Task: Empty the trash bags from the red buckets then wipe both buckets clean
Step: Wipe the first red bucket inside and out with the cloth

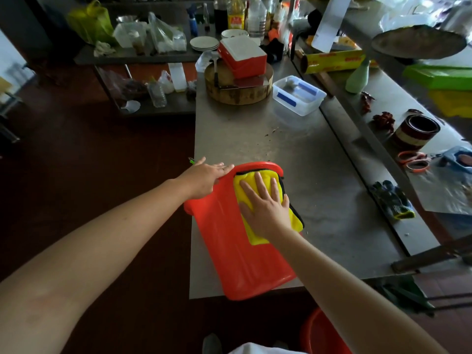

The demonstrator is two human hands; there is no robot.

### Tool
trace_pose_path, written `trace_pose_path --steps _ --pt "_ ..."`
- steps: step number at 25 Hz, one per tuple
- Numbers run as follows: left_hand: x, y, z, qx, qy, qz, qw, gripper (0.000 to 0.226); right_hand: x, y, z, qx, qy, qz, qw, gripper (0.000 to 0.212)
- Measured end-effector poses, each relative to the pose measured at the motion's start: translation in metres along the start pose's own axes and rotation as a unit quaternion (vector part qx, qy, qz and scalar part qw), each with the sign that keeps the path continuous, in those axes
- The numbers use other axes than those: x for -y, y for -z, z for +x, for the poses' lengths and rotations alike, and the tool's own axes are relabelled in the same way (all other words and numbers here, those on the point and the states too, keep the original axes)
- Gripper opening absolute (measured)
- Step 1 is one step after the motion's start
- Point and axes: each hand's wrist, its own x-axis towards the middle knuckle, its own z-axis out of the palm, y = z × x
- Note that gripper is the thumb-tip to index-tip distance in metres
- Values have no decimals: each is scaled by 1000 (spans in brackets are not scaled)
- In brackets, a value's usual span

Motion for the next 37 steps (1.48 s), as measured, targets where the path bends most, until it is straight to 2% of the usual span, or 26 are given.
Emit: trace_pose_path --steps 4,10,14,19,24,27,31,35,37 --pt "12 -9 -13 -4 26 -45 999 68 12 0 16 3 18 -10 1000 61" --pt "11 -20 -34 -41 54 -83 994 84 -4 -29 -67 -39 42 -47 997 61" --pt "8 -22 -38 -56 55 -63 995 66 -16 -45 -114 -58 50 -71 994 59" --pt "-32 -1 15 -130 21 -110 985 50 -5 -49 -120 -68 47 -72 994 59" --pt "-68 -8 59 -104 97 -92 986 41 2 -49 -122 -74 42 -70 994 59" --pt "-70 -7 62 -141 114 -154 971 31 -2 -45 -123 -84 35 -61 994 59" --pt "-73 -1 50 -135 83 -263 952 25 -12 -32 -107 -105 4 -56 993 59" --pt "-72 -12 31 -111 53 -414 902 23 -31 -12 -77 -120 15 -112 986 63" --pt "-71 -16 27 -101 61 -444 888 21 -36 -4 -62 -109 40 -140 983 64"
